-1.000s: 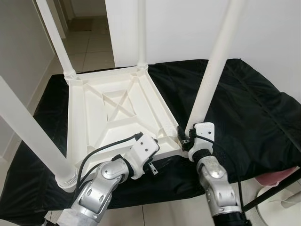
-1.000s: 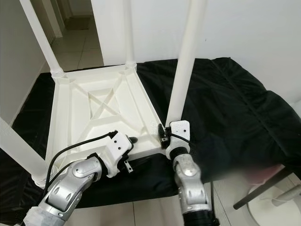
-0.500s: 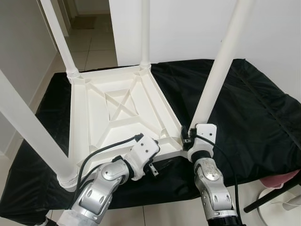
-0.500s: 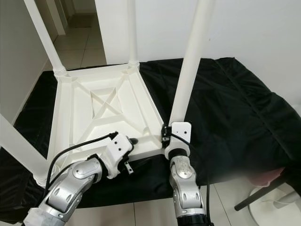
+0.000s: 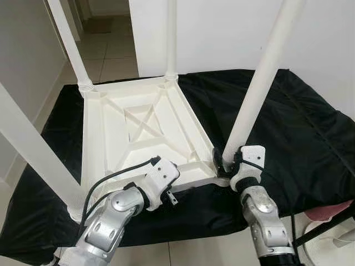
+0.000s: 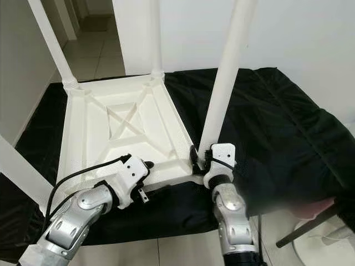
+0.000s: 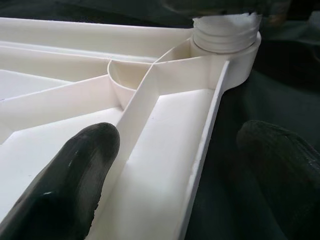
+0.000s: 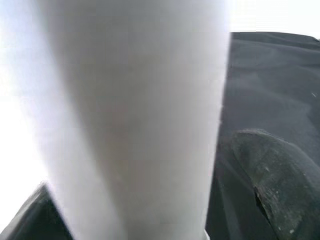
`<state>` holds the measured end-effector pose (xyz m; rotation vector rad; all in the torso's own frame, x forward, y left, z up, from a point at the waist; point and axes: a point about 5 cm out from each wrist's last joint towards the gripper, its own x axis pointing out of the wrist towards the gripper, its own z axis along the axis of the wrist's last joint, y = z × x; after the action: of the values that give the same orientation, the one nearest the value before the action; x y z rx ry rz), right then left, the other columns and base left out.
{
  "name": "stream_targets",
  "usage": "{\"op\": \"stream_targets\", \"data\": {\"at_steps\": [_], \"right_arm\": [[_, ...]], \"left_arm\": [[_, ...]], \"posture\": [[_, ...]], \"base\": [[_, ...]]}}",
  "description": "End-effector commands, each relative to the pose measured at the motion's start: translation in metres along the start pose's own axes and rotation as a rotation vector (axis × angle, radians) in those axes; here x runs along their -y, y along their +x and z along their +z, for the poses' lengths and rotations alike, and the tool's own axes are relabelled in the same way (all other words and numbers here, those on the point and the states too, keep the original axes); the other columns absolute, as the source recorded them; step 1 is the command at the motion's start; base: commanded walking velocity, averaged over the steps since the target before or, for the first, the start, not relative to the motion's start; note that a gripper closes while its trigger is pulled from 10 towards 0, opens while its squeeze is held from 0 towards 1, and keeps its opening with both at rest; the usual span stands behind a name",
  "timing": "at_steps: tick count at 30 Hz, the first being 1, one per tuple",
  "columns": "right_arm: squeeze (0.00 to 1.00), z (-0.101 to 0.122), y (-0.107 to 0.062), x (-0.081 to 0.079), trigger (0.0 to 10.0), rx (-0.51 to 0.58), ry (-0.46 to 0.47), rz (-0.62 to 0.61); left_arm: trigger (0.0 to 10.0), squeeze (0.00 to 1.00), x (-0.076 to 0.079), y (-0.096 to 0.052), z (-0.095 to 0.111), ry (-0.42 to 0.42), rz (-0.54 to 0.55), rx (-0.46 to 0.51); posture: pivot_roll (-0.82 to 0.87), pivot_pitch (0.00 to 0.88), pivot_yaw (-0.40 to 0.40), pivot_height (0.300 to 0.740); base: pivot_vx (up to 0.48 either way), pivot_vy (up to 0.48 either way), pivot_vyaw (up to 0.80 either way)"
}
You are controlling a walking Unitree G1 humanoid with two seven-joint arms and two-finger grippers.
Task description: Building children table
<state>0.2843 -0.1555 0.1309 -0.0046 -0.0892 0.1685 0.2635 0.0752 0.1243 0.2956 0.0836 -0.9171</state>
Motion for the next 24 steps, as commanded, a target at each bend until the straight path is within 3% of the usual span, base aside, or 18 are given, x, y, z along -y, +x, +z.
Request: {"op": "stream_targets", "data": {"at_steps": [1,10,11,16,17,18,24], "right_arm": [[0.00,0.001,0.003,0.002,10.0,0.007,-0.010,0.078],[0.00,0.003,0.010,0.012,10.0,-0.006,-0.069,0.238],[0.00,0.005,0.016,0.015,10.0,-0.011,-0.101,0.335],[0.00,0.004,0.020,0.013,10.0,-0.030,-0.138,0.441],[0.00,0.003,0.021,0.012,9.1,-0.037,-0.145,0.460],[0.00,0.001,0.022,0.011,0.5,-0.049,-0.157,0.490],[0.00,-0.004,0.024,0.010,0.0,-0.065,-0.161,0.546]], "left_arm": [[10.0,0.00,-0.005,-0.002,0.001,0.015,0.035,-0.001],[10.0,0.00,-0.007,0.000,0.003,0.024,0.030,0.004],[10.0,0.00,-0.007,0.004,0.006,0.034,0.022,0.014],[10.0,0.00,-0.008,0.008,0.010,0.042,0.014,0.023],[10.0,0.00,-0.009,0.008,0.010,0.044,0.013,0.024],[10.0,0.00,-0.009,0.008,0.011,0.047,0.013,0.025],[10.0,0.00,-0.010,0.009,0.012,0.049,0.016,0.028]], "posture": [[-0.04,0.000,0.022,0.740],[-0.05,0.000,0.043,0.740],[-0.05,0.000,0.048,0.740],[-0.05,0.000,0.057,0.740],[-0.05,0.000,0.055,0.740],[-0.05,0.000,0.054,0.740],[-0.04,0.000,0.053,0.740]], "base": [[0.000,0.000,0.00],[0.000,0.000,0.00],[0.000,0.000,0.00],[0.000,0.000,0.00],[0.000,0.000,0.00],[0.000,0.000,0.00],[0.000,0.000,0.00]]}}
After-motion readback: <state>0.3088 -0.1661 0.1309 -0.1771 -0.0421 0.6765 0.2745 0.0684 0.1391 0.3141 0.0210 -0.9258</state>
